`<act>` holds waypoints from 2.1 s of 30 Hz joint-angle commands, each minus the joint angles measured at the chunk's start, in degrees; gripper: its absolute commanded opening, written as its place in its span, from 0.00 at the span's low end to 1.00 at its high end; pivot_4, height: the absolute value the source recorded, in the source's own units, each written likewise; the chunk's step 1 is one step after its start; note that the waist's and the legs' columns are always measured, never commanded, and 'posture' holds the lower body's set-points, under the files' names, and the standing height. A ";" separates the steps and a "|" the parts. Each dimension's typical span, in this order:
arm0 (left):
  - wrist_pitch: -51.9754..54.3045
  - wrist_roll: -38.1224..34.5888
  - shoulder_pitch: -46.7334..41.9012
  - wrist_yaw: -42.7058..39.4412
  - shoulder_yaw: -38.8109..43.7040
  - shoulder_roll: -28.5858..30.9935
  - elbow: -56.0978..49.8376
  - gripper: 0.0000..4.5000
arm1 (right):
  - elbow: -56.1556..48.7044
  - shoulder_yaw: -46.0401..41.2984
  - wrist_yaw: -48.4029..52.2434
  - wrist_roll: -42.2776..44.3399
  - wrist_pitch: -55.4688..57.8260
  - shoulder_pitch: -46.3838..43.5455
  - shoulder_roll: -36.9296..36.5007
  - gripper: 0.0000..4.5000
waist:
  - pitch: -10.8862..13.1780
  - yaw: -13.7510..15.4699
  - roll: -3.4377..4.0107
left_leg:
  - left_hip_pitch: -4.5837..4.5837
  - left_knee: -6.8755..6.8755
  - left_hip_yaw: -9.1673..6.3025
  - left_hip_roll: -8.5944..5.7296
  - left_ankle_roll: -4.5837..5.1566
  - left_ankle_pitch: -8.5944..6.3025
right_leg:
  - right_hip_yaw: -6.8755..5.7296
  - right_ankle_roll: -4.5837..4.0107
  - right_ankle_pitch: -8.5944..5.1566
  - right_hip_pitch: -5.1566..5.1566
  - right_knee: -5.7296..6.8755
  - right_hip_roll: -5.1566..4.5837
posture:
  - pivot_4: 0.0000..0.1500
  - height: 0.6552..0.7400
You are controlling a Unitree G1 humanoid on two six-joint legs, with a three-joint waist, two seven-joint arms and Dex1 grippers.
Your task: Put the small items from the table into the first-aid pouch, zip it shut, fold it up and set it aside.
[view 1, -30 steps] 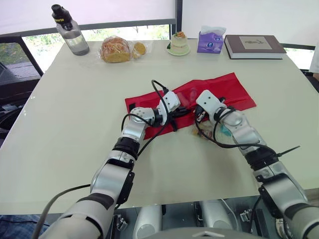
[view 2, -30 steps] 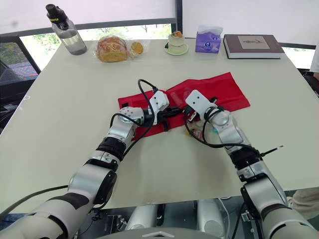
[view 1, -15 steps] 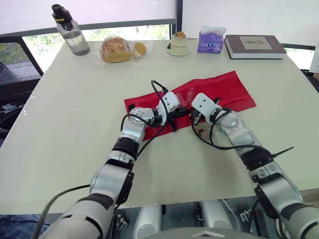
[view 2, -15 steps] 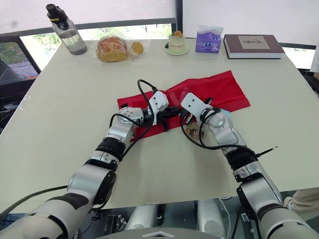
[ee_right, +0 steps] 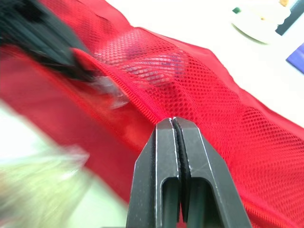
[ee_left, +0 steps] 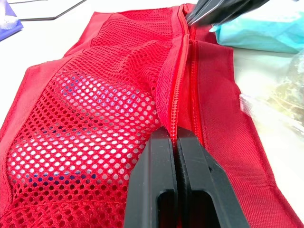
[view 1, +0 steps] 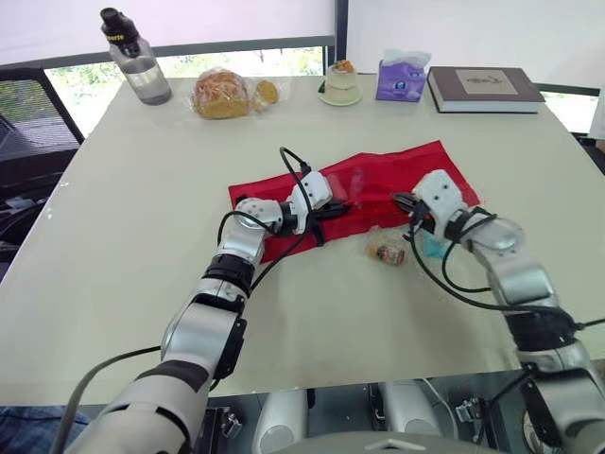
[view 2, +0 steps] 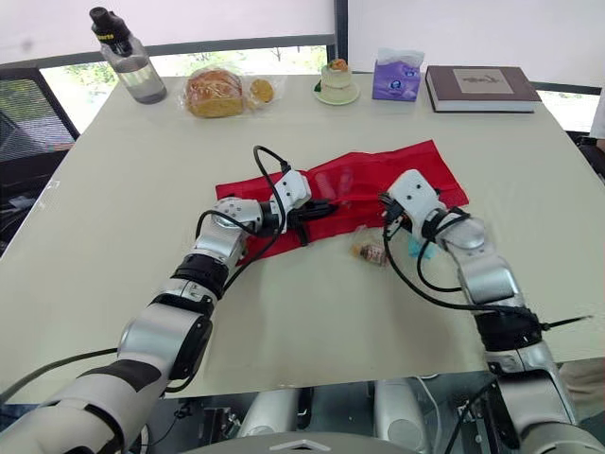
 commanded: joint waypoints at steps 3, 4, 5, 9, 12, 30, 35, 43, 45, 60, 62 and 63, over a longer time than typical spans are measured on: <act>-2.53 -1.08 -1.40 -2.98 0.74 0.66 0.75 0.00 | -13.63 -10.56 8.14 12.53 5.27 10.27 -7.56 0.01 | 0.00 0.39 0.00 | -0.01 -0.01 -0.03 0.00 0.00 0.00 | -0.05 0.00 -0.01 0.02 -0.03 0.00 | 1.00 1.00; -2.97 -1.01 -1.30 -3.61 0.64 0.76 0.84 0.00 | -15.58 -12.96 9.62 15.15 6.72 12.86 -9.01 0.01 | 0.00 0.31 0.00 | -0.01 0.00 -0.03 0.00 0.00 0.00 | -0.04 0.00 0.00 0.03 -0.03 0.00 | 1.00 1.00; -3.86 -1.17 -1.16 -4.52 0.65 0.78 0.96 0.00 | -17.68 -15.57 11.05 17.80 8.38 15.56 -10.52 0.06 | 0.00 0.34 0.00 | 0.01 0.01 0.00 0.00 0.00 0.00 | -0.01 0.00 0.00 0.03 -0.02 0.00 | 1.00 1.00; -5.44 -0.75 -1.19 -5.33 0.68 0.88 1.91 0.00 | -22.77 -24.01 14.52 25.52 11.76 22.80 -14.88 0.37 | 0.00 0.44 0.00 | 0.03 0.05 -0.02 0.02 0.00 0.00 | -0.02 0.00 -0.01 0.07 -0.02 0.01 | 1.00 1.00; -5.78 -0.65 -1.35 -5.71 0.71 0.94 2.51 0.00 | -25.49 -30.47 17.93 31.86 14.23 27.85 -17.66 0.66 | 0.00 0.57 0.00 | 0.07 0.08 -0.01 0.02 0.00 0.00 | 0.00 0.02 -0.01 0.10 -0.01 0.01 | 1.00 1.00; -7.93 0.10 -3.61 -2.11 2.09 2.69 8.31 0.00 | -17.94 -56.92 29.66 39.13 9.67 40.19 -25.49 0.99 | 0.00 1.31 -0.01 | 0.12 0.14 -0.01 0.03 0.00 0.00 | -0.01 0.03 -0.01 0.20 -0.05 0.02 | 1.00 1.00; -8.45 0.36 -4.00 -1.35 2.29 3.24 9.82 0.00 | -15.37 -62.06 33.20 40.24 9.51 43.96 -26.09 0.99 | 0.00 1.28 -0.02 | 0.15 0.14 -0.01 0.03 0.00 0.00 | -0.02 0.06 -0.03 0.22 -0.06 0.02 | 1.00 1.00; -8.97 0.73 -4.89 -0.56 2.08 3.67 10.83 0.00 | -14.84 -60.30 32.09 44.56 11.96 41.38 -27.01 0.99 | 0.00 1.32 -0.02 | 0.19 0.15 -0.01 0.05 0.00 0.00 | -0.03 0.08 -0.03 0.25 -0.06 0.03 | 1.00 1.00; -9.04 0.76 -4.84 -0.56 2.06 3.81 10.73 0.00 | -14.72 -58.51 31.65 43.54 10.51 40.76 -26.71 0.99 | 0.01 1.29 -0.02 | 0.17 0.15 0.00 0.05 0.00 0.00 | -0.02 0.07 -0.03 0.25 -0.08 0.03 | 1.00 1.00; -8.58 0.50 -4.57 -0.20 2.41 4.18 9.53 0.00 | -18.46 -29.55 18.61 32.74 5.14 28.22 -19.30 0.99 | 0.00 1.27 -0.01 | 0.16 0.17 -0.05 0.05 0.00 0.00 | -0.05 0.06 -0.01 0.24 -0.05 0.03 | 1.00 1.00; -8.71 0.65 -3.90 -0.04 2.14 4.12 8.64 0.00 | -19.20 -22.37 16.28 30.18 4.63 24.64 -16.72 0.99 | -0.01 1.41 -0.05 | 0.14 0.17 -0.04 0.05 0.00 0.00 | -0.05 0.05 -0.01 0.24 -0.06 0.03 | 1.00 1.00; -8.72 0.62 -3.43 -0.15 2.01 4.10 7.98 0.00 | -18.96 -18.77 15.43 28.08 3.93 22.85 -15.94 0.99 | -0.01 1.14 -0.06 | 0.12 0.17 -0.04 0.03 0.00 0.00 | -0.05 0.05 -0.01 0.24 -0.08 0.02 | 1.00 1.00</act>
